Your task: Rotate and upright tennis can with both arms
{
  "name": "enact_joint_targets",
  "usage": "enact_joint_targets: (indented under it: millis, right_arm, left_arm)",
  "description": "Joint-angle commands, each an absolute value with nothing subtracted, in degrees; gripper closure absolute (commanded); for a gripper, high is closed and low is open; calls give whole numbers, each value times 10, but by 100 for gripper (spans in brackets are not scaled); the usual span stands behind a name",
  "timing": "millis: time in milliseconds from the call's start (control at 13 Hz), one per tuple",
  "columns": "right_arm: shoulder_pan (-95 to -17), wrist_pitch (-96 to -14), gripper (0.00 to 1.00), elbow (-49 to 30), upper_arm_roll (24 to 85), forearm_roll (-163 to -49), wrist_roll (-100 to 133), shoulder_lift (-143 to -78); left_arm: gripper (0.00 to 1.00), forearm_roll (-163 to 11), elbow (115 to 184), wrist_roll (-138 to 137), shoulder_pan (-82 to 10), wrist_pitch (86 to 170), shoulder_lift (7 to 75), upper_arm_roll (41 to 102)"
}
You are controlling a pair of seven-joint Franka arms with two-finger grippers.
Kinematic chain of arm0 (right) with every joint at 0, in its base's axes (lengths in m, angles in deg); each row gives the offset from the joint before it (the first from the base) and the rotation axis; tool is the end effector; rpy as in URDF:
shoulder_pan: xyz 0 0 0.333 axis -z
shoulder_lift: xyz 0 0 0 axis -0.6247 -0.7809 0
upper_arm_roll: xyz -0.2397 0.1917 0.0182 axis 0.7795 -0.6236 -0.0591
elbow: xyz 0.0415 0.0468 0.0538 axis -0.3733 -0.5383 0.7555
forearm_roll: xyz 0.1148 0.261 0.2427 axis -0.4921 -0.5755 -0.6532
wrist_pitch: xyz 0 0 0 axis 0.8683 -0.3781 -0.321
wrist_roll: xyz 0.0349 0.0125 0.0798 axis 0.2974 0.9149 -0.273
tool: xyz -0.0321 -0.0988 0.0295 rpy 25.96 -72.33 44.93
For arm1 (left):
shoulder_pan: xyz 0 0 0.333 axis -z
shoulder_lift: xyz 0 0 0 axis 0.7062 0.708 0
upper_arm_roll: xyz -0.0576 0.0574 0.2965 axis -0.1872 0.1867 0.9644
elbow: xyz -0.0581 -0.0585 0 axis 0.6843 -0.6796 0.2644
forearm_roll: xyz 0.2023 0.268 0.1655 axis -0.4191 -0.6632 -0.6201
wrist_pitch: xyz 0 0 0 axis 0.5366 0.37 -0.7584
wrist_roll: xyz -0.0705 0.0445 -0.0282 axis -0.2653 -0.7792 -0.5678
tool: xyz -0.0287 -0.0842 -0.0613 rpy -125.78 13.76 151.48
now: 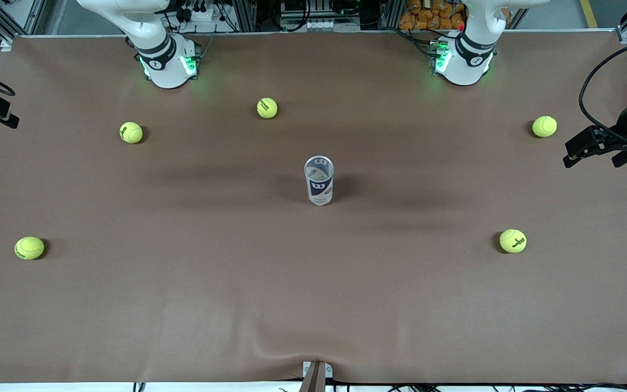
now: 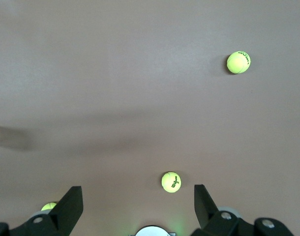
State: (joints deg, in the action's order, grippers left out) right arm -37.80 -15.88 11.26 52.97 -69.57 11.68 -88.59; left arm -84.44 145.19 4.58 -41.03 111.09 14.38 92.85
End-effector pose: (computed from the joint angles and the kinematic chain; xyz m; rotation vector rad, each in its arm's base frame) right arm 0.5176 -0.0394 0.6693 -3.1225 0.1183 0.0995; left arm 0.5452 -0.0096 0.5973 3.1232 0.0181 0.1452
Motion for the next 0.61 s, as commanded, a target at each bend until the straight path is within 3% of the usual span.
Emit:
enact_joint_targets:
  millis: [0, 537]
  right_arm:
    - [-381, -158, 0, 115, 530, -692, 107, -883]
    - [-381, -158, 0, 115, 530, -691, 108, -883]
  left_arm:
    - [0, -852, 1443, 50, -406, 1099, 144, 930]
    - [0, -855, 1440, 51, -406, 1082, 144, 930]
